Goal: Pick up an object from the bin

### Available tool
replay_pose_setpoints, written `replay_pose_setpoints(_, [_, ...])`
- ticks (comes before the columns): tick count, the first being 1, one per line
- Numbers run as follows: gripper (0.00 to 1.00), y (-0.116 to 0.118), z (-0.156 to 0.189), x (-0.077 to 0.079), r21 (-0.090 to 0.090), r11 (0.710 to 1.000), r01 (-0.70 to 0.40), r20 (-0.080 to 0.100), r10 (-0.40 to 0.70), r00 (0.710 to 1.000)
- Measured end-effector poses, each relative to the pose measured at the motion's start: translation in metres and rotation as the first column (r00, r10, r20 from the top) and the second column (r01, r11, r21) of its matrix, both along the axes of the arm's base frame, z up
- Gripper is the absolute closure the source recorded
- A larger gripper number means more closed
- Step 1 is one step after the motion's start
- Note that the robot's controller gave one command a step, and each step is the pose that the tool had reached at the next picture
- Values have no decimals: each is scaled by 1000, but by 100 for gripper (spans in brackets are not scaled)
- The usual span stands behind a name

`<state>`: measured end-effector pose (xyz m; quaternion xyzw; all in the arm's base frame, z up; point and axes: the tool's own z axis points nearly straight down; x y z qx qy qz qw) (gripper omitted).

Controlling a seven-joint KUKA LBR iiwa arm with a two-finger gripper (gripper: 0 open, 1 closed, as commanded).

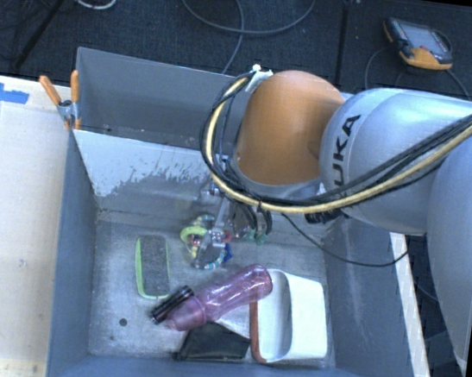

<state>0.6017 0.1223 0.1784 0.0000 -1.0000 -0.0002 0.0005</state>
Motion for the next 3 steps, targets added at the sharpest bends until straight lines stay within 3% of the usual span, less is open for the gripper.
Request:
replay_pose_setpoints(1, [0, 0, 0, 0, 0, 1000, 2, 0, -2, 1000])
replay_pose_setpoints(2, [0, -57, -17, -46, 0, 997, -74, 0, 74, 997])
replay_pose_setpoints(3, [0, -85, -49, -60, 0, 970, -243, 0, 243, 970])
